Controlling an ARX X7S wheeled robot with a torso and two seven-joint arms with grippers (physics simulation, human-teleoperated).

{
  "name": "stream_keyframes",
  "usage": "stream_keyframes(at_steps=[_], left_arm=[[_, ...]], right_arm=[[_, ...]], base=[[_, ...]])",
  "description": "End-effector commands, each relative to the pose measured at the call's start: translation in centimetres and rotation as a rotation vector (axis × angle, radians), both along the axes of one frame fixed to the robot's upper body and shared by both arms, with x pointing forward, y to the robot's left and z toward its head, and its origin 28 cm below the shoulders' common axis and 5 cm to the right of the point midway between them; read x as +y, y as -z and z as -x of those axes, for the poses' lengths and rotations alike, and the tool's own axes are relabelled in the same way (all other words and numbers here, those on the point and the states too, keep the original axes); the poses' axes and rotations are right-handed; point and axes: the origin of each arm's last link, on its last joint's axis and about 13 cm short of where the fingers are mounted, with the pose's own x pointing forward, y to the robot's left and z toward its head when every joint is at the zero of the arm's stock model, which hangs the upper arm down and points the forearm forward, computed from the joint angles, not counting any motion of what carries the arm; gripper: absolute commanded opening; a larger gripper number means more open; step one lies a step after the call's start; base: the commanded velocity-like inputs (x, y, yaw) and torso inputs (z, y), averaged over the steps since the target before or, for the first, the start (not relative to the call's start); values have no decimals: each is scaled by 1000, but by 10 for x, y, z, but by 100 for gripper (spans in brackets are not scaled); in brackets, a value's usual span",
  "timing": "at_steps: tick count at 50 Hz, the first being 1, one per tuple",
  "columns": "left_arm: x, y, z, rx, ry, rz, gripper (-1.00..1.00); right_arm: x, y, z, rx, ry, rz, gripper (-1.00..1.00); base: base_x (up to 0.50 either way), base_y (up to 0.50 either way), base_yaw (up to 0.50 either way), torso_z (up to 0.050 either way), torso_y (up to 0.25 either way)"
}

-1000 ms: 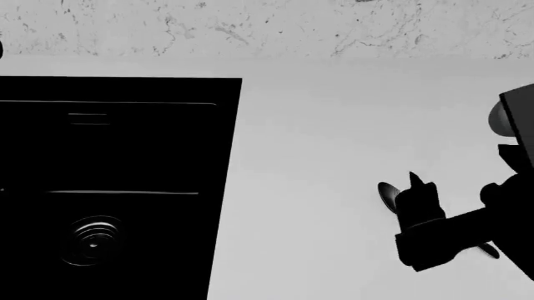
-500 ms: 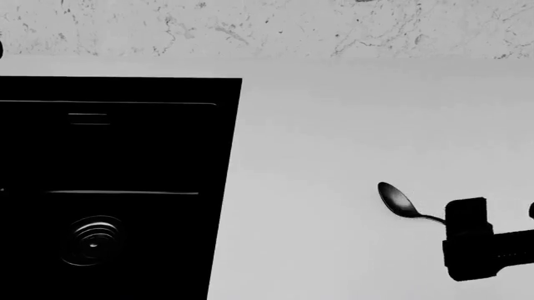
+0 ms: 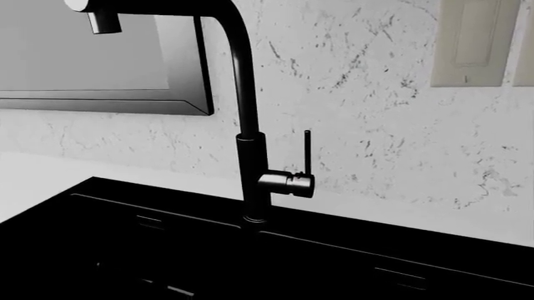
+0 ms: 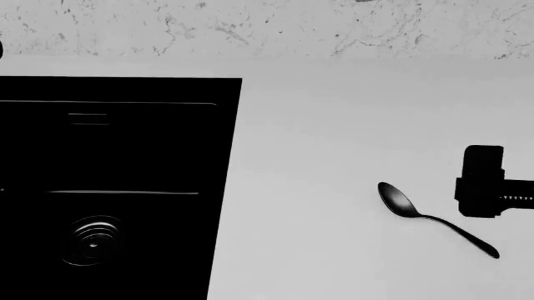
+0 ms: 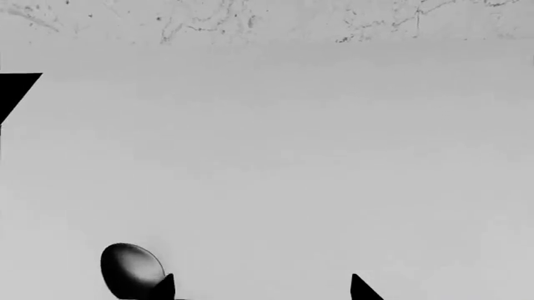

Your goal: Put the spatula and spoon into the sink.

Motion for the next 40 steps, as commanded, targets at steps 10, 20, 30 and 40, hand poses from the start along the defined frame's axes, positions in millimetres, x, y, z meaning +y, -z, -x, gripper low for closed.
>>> stream_keyframes(at_steps=[10, 20, 30, 40], left_arm=[[0, 3, -5, -16, 11, 24, 100], [-2, 2, -4, -18, 12, 22, 100], [-2, 4, -7, -12, 17, 30, 100], [-2, 5, -8, -14, 20, 33, 100]], right_arm=[[5, 39, -8, 193, -146, -153, 100], [-1, 49, -11, 269, -143, -186, 100], [-5, 64, -25, 244, -91, -204, 100], [0, 71, -37, 290, -124, -210, 100]], base=[[0, 0, 0, 0, 0], [0, 0, 0, 0, 0], [0, 0, 0, 0, 0], [0, 0, 0, 0, 0]])
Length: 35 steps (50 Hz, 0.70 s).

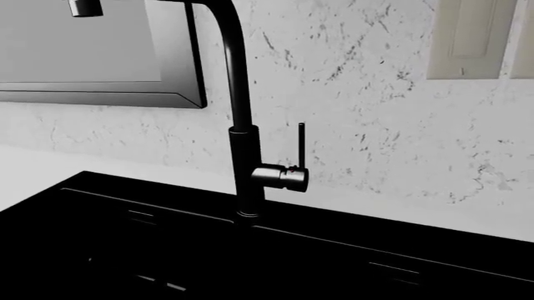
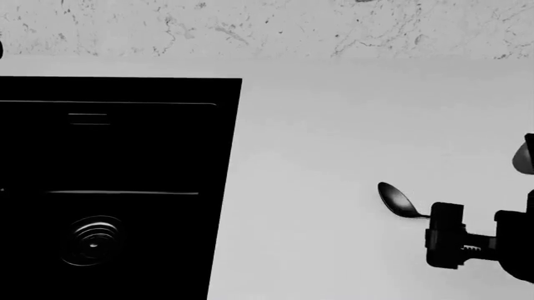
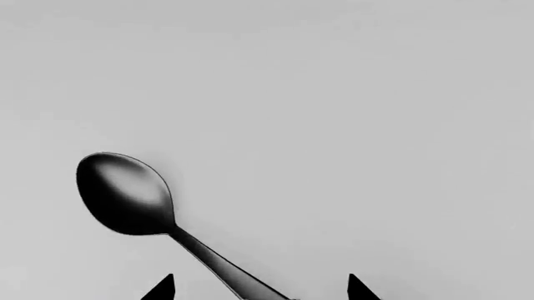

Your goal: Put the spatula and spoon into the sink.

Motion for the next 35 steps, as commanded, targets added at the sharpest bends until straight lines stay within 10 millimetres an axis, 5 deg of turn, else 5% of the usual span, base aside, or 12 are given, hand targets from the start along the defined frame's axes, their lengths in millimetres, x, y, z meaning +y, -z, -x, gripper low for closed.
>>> stream_keyframes(at_steps=[1, 3, 4, 21, 27, 28, 29, 35], left_arm=[[0, -2, -1, -28, 9, 20, 100], [0, -2, 0, -30, 9, 18, 100], [0, -3, 0, -32, 7, 18, 100], [-2, -10, 4, -49, 12, 8, 100], [0, -12, 7, -53, 6, 6, 100], [1, -12, 8, -56, 6, 7, 100], [1, -12, 8, -57, 7, 6, 100], [1, -11, 9, -53, 4, 6, 100]], right_arm=[[7, 19, -17, 49, -52, -59, 100], [8, 25, -18, 62, -58, -59, 100], [7, 26, -18, 42, -37, -27, -100], [13, 4, -20, -111, -64, 180, -100], [24, -34, -17, -256, -151, 409, -100], [41, -75, -13, -372, -230, 489, -100], [44, -84, -13, -398, -234, 497, -100], [59, -96, -15, -494, -336, 513, -100]], base=[[0, 0, 0, 0, 0], [6, 0, 2, 0, 0], [0, 0, 3, 0, 0], [0, 0, 0, 0, 0], [0, 0, 0, 0, 0], [0, 0, 0, 0, 0], [0, 0, 0, 0, 0], [0, 0, 0, 0, 0]])
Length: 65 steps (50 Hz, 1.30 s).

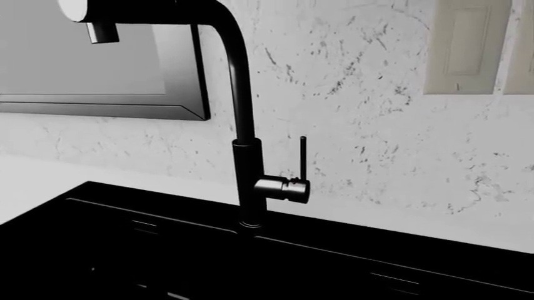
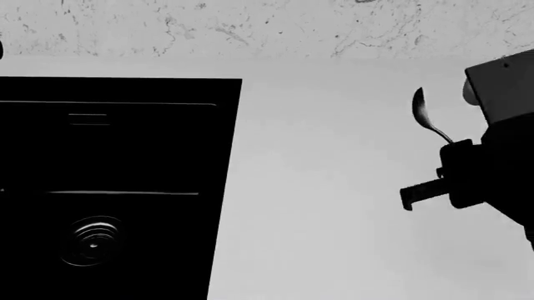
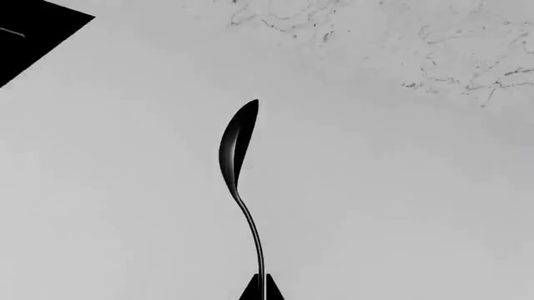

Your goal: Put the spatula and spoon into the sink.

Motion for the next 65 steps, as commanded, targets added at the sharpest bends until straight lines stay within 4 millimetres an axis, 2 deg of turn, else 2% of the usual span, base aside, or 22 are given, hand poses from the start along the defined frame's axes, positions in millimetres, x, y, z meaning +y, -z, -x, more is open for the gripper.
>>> stream_keyframes(at_steps=[1, 6, 13, 17, 20, 25, 29, 37, 41, 46, 51, 60, 65], left_arm=[[1, -2, 2, -28, 3, 17, 100], [0, -2, 1, -27, 7, 15, 100], [1, 0, 0, -23, 3, 18, 100], [-1, 1, -1, -20, 9, 12, 100], [-1, 2, -2, -18, 12, 16, 100], [-1, 2, -4, -16, 14, 12, 100], [-1, 3, -6, -12, 13, 16, 100], [-1, 3, -6, -15, 20, 17, 100], [1, 7, -8, -8, 16, 25, 100], [2, 5, -8, -10, 18, 22, 100], [3, 6, -7, -10, 15, 21, 100], [2, 6, -8, -10, 19, 19, 100], [1, 6, -10, -6, 22, 18, 100]], right_arm=[[34, -53, 2, -223, -216, 158, -100], [48, -52, -3, -215, -274, 155, -100], [79, -44, -13, -241, -428, 103, -100], [105, -35, -23, -224, -529, 12, -100], [124, -24, -27, -214, -579, 28, -100], [155, -20, -34, -220, -699, -36, -100], [180, -20, -43, -198, -751, -108, -100], [221, -2, -61, -141, -857, -253, -100], [245, 13, -72, -110, -879, -265, -100], [258, 29, -73, -58, -893, -296, -100], [268, 44, -60, 0, -932, -305, -100], [271, 58, -50, 64, -946, -240, -100], [273, 73, -40, 111, -963, -176, -100]], base=[[0, 0, 0, 0, 0], [0, 0, 0, 0, 0], [0, 0, 0, 0, 0], [0, 0, 0, 0, 0], [0, 0, 1, 0, 0], [0, 0, 0, 0, 0], [0, 0, 0, 0, 0], [0, 0, 0, 0, 0], [0, 0, 0, 0, 0], [0, 0, 0, 0, 0], [0, 0, 0, 0, 0], [0, 0, 0, 0, 0], [0, 0, 0, 0, 0]])
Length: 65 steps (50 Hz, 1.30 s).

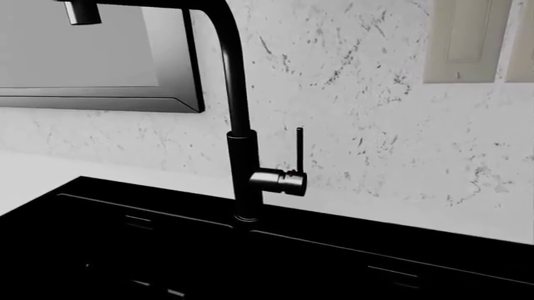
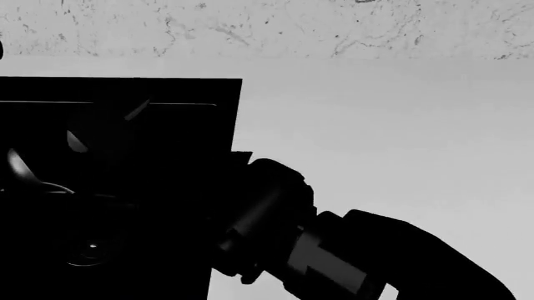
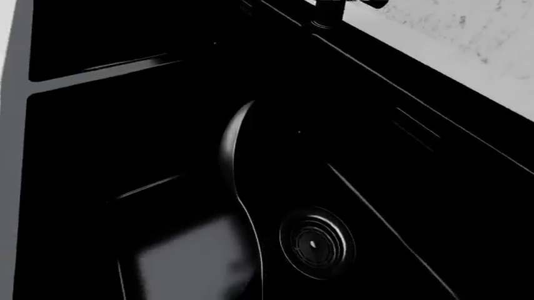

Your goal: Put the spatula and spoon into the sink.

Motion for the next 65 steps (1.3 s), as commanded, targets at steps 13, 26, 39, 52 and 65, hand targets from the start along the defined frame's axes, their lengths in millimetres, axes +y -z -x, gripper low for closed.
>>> stream_keyframes(at_steps=[13, 26, 39, 52, 65], left_arm=[[-1, 0, -3, -26, 16, 23, 100], [-2, 2, -4, -27, 26, 25, 100], [-2, 0, -1, -32, 27, 26, 100], [-2, -2, 0, -31, 21, 22, 100], [-4, -3, 0, -29, 23, 16, 100]], right_arm=[[14, 54, 30, 16, -145, 254, -100], [6, 86, 38, 119, -165, 331, -100], [7, 88, 43, 110, -220, 372, 100], [17, 55, 36, 57, -222, 240, 100], [20, -4, 13, -33, -130, 35, 100]], base=[[0, 0, 0, 0, 0], [0, 0, 0, -1, 0], [-2, 0, 2, -2, 0], [-8, 1, 0, 0, 1], [-4, 0, 0, 0, 2]])
